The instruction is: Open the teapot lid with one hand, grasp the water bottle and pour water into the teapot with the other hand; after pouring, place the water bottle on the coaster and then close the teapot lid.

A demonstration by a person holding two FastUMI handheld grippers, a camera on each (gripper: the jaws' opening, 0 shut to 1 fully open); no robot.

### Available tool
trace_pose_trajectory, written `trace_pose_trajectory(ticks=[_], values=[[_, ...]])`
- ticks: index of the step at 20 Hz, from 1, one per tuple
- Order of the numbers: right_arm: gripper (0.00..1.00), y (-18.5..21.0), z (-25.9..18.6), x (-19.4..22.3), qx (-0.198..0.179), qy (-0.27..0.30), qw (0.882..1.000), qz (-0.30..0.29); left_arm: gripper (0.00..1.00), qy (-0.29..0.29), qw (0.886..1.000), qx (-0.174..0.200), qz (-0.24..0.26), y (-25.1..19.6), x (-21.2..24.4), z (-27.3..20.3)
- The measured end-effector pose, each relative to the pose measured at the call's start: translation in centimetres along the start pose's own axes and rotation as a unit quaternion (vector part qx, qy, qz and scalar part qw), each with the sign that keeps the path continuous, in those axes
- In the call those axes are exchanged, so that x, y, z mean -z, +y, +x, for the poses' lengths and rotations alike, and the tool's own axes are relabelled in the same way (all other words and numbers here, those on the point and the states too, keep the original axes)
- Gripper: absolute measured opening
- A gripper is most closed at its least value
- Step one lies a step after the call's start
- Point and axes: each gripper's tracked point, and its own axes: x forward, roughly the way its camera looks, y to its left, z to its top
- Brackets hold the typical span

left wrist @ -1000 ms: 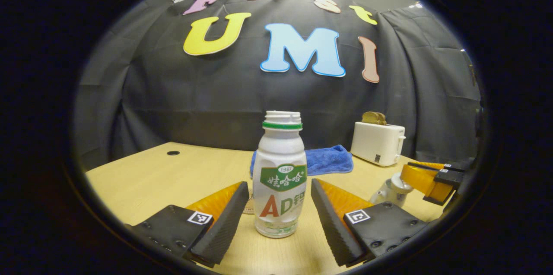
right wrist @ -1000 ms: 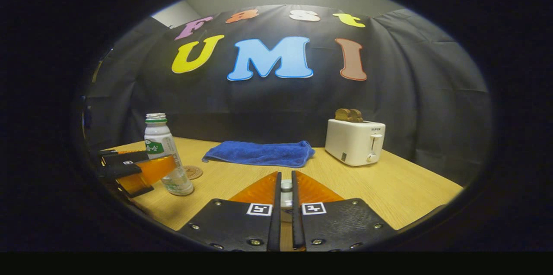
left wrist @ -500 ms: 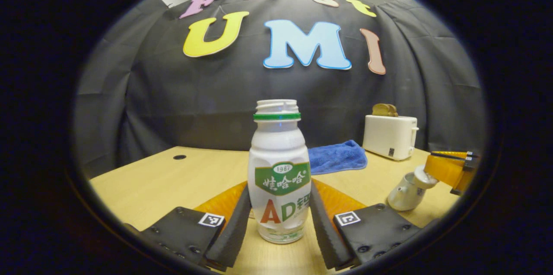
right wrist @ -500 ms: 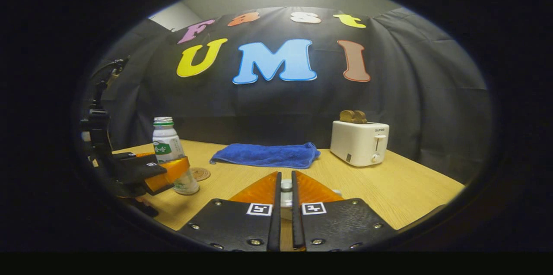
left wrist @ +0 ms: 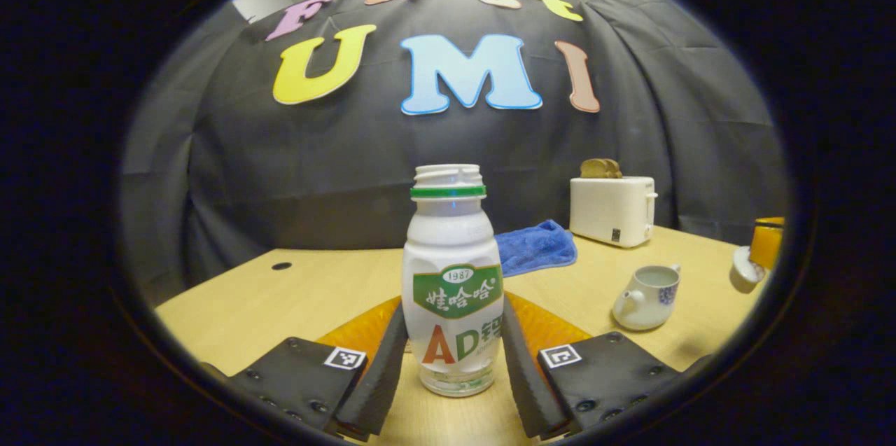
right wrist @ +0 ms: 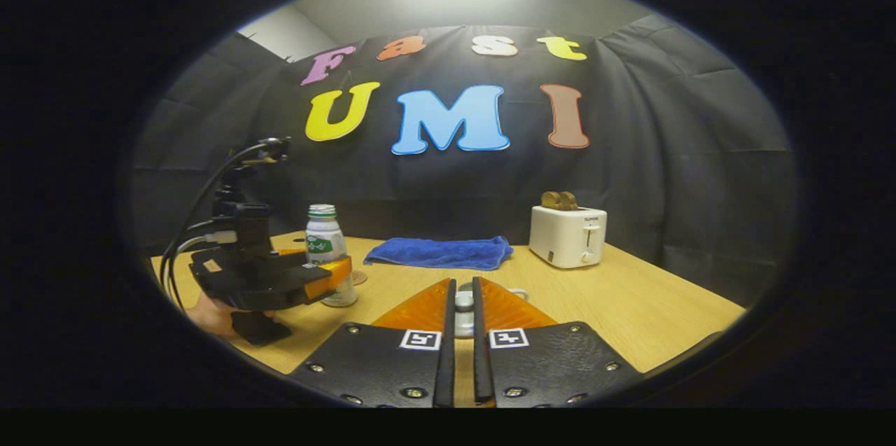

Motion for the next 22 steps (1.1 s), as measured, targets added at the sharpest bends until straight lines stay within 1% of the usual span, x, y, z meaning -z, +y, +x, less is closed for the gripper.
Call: trace_pose_trajectory(ticks=[2, 3, 4, 5, 6, 7, 8, 10, 11, 14, 15, 16, 17, 19, 20, 21, 22], values=[[0.11, 0.3, -2.1, 0.9, -0.006, 0.005, 1.0, 0.001, 0.8, 0.002, 0.999, -0.004, 0.045, -0.4, -0.3, 0.1], [0.11, 0.5, -3.0, 1.4, -0.009, 0.009, 1.0, 0.005, 0.75, 0.005, 0.998, -0.003, 0.064, -0.8, -0.3, 0.2], [0.11, 0.6, -3.7, 1.7, -0.011, 0.012, 1.0, 0.01, 0.8, 0.005, 0.996, -0.002, 0.088, -1.2, -0.4, 0.2], [0.11, 0.7, -4.6, 2.1, -0.012, 0.016, 1.0, 0.014, 0.75, 0.005, 0.994, 0.001, 0.107, -1.7, -0.4, 0.3], [0.11, 0.7, -5.2, 2.4, -0.012, 0.019, 1.0, 0.016, 0.8, 0.005, 0.992, 0.003, 0.127, -2.3, -0.6, 0.4], [0.11, 0.8, -5.8, 2.8, -0.015, 0.025, 0.999, 0.019, 0.75, 0.002, 0.987, 0.003, 0.16, -3.1, -1.0, 0.5], [0.11, 0.8, -6.1, 3.2, -0.015, 0.028, 0.999, 0.019, 0.8, 0.0, 0.983, 0.003, 0.185, -3.7, -1.2, 0.5], [0.11, 0.5, -6.6, 3.7, -0.013, 0.032, 0.999, 0.018, 0.75, -0.005, 0.976, 0.01, 0.218, -5.2, -1.5, 0.9], [0.11, 0.4, -6.7, 4.0, -0.012, 0.033, 0.999, 0.018, 0.75, -0.007, 0.971, 0.011, 0.238, -5.7, -1.6, 1.0], [0.11, 0.0, -7.1, 4.2, -0.007, 0.034, 0.999, 0.017, 0.75, -0.011, 0.961, 0.011, 0.278, -6.6, -2.0, 1.1], [0.11, -0.1, -7.3, 4.1, -0.004, 0.032, 0.999, 0.018, 0.81, -0.01, 0.958, 0.013, 0.288, -6.8, -1.9, 1.2], [0.05, -0.2, -7.4, 4.0, -0.003, 0.03, 0.999, 0.017, 0.81, -0.009, 0.955, 0.017, 0.296, -7.1, -1.7, 1.4], [0.11, -0.3, -7.5, 3.8, -0.002, 0.027, 0.999, 0.019, 0.75, -0.008, 0.953, 0.021, 0.303, -7.5, -1.7, 1.6], [0.11, -0.4, -7.8, 3.6, -0.001, 0.024, 0.999, 0.021, 0.75, -0.003, 0.945, 0.023, 0.327, -7.8, -1.4, 1.9], [0.11, -0.4, -7.9, 3.3, 0.0, 0.021, 1.0, 0.023, 0.81, -0.002, 0.939, 0.02, 0.343, -7.8, -1.4, 2.1], [0.11, -0.5, -8.1, 3.2, 0.0, 0.018, 1.0, 0.023, 0.81, -0.001, 0.934, 0.018, 0.357, -7.8, -1.4, 2.3], [0.11, -0.6, -8.2, 2.9, 0.0, 0.014, 1.0, 0.023, 0.75, 0.0, 0.93, 0.017, 0.368, -7.9, -1.4, 2.3]])
